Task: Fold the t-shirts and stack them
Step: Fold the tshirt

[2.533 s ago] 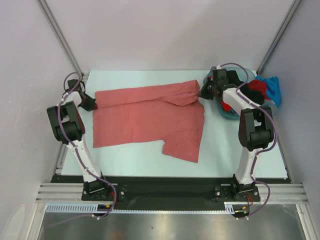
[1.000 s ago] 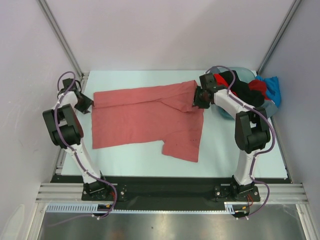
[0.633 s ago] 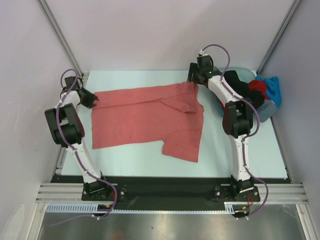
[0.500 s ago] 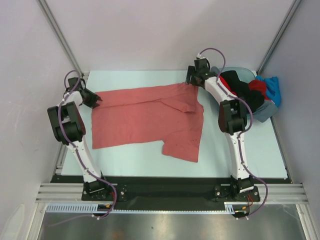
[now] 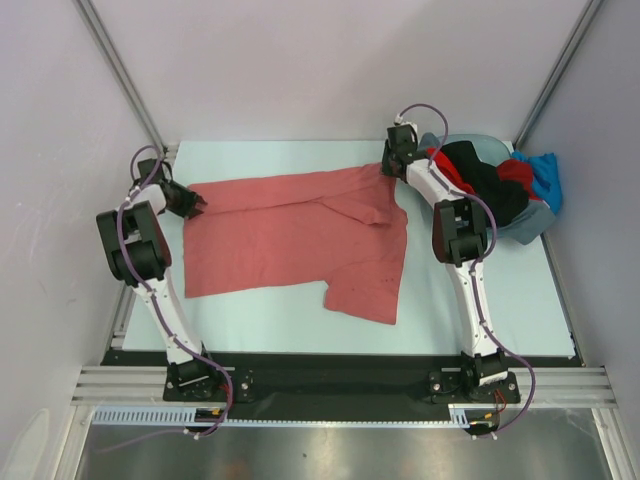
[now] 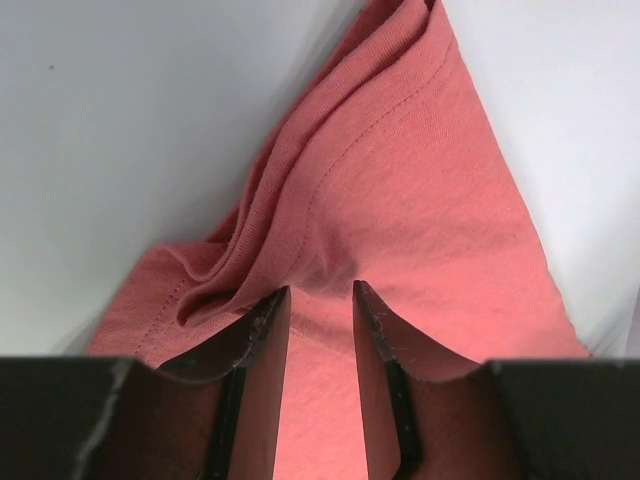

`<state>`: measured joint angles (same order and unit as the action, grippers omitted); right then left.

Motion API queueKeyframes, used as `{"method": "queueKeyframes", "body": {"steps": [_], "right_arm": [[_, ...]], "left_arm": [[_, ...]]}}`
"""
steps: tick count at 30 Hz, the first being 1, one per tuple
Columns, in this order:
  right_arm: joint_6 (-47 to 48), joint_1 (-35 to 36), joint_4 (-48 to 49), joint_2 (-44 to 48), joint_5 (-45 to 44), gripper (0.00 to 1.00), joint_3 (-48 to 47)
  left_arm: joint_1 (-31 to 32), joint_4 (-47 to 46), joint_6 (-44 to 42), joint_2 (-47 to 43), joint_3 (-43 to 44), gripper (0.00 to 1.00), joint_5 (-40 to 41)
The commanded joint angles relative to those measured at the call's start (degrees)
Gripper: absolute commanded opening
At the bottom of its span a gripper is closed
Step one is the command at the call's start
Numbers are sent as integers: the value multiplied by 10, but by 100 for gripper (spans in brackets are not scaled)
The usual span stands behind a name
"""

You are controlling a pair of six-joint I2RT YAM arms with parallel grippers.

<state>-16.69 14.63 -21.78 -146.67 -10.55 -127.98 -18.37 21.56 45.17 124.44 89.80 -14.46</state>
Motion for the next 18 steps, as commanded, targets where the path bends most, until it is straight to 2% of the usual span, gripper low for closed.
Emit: {"method": "queueKeyframes", "body": {"steps": [1, 7, 10, 14, 18], "right_arm": [[5, -6, 24, -10, -37, 36, -32], [9, -9, -41, -47, -69, 35, -94], [9, -11, -80, -47, -63, 38, -117], [-6, -2, -122, 4, -44, 45, -112], [-33, 21, -165, 57, -26, 55, -94]], "left_arm": [[-12, -4, 7, 11, -1, 37, 0], [-20, 13, -17, 13, 5, 37, 8], [-18, 27, -37, -10, -1, 38, 19], [-13, 42, -55, -78, -63, 46, 24], [-4, 45, -71, -198, -149, 54, 32]]}}
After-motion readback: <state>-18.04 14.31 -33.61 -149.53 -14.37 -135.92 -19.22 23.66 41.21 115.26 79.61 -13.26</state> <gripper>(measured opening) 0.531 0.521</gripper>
